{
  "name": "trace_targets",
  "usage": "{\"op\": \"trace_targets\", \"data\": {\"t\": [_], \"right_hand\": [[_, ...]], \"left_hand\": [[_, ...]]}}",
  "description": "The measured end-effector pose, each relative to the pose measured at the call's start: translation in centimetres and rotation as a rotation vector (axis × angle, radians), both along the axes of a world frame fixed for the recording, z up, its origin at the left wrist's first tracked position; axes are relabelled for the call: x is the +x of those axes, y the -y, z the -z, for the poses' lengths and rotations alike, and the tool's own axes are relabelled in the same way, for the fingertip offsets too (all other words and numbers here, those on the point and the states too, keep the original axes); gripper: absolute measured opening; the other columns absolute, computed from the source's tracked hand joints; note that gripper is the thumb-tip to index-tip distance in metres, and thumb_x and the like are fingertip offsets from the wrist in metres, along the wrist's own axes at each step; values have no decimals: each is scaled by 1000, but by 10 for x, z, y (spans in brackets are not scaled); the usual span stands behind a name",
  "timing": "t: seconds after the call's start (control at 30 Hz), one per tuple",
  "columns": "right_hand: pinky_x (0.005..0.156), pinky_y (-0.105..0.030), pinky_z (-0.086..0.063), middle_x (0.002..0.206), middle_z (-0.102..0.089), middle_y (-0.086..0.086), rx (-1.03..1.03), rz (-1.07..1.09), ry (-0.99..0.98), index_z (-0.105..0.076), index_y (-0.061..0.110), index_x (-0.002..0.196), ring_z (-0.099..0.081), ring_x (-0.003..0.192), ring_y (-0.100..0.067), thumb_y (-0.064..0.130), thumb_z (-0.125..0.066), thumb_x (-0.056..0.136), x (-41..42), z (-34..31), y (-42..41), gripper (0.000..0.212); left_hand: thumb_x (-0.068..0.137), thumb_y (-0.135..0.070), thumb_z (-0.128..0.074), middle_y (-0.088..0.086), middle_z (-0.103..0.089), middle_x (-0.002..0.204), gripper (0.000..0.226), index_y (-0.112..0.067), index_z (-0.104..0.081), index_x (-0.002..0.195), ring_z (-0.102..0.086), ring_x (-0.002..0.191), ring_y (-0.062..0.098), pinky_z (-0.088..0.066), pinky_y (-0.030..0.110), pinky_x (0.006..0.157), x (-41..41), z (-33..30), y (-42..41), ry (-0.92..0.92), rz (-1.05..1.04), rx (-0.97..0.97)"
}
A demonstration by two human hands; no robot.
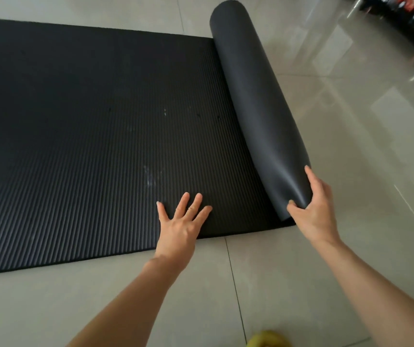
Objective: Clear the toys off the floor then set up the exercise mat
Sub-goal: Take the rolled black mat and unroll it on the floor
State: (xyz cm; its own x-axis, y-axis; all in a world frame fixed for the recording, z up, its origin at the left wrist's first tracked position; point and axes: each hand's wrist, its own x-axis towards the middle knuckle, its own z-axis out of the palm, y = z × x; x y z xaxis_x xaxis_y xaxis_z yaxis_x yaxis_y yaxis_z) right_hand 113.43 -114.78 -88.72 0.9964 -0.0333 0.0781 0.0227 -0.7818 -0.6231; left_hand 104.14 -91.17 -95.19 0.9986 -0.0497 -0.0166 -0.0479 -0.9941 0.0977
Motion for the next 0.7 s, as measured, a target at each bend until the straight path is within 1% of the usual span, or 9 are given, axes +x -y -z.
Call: {"op": "trace_targets", "data": {"t": [0.17,0.3,0.47,0.63,0.7], "right_hand": [[99,-16,-25,135,-42,-10,14,-46,-8,-34,18,143,-40,127,-23,-1,-65,77,-9,-4,-24,76],[99,-17,-26,136,-43,-9,31,-87,-28,-33,20,144,-41,126,-22,2,-66,77,-18,-3,-51,76],[96,-13,-23,135,-43,-11,40,-160,-29,-33,18,144,-41,126,-24,1,-67,76,-26,-2,-80,78],[94,-16,-27,134,-45,-11,54,-230,-47,-33,18,143,-43,124,-25,2,-68,76,-38,-4,-109,77],[94,-18,-29,136,-44,-9,76,-252,-63,-33,20,143,-43,124,-22,4,-68,77,-46,-4,-122,77]], "left_hand": [[26,10,-83,7,-62,126,94,-21,-67,114,-58,115,33,-38,72,76,-22,1,-39,21,-56,1],[27,13,-80,7,-62,125,93,-20,-67,113,-59,115,34,-40,72,74,-44,1,-72,10,-101,33],[30,17,-78,9,-61,127,93,-17,-65,115,-57,115,37,-38,74,74,-62,-2,-101,17,-138,47],[31,17,-76,7,-59,130,96,-18,-62,119,-55,118,36,-39,72,76,-85,-2,-134,16,-167,98],[33,18,-75,7,-58,132,98,-19,-57,122,-55,119,36,-39,72,78,-97,1,-151,25,-169,125]]}}
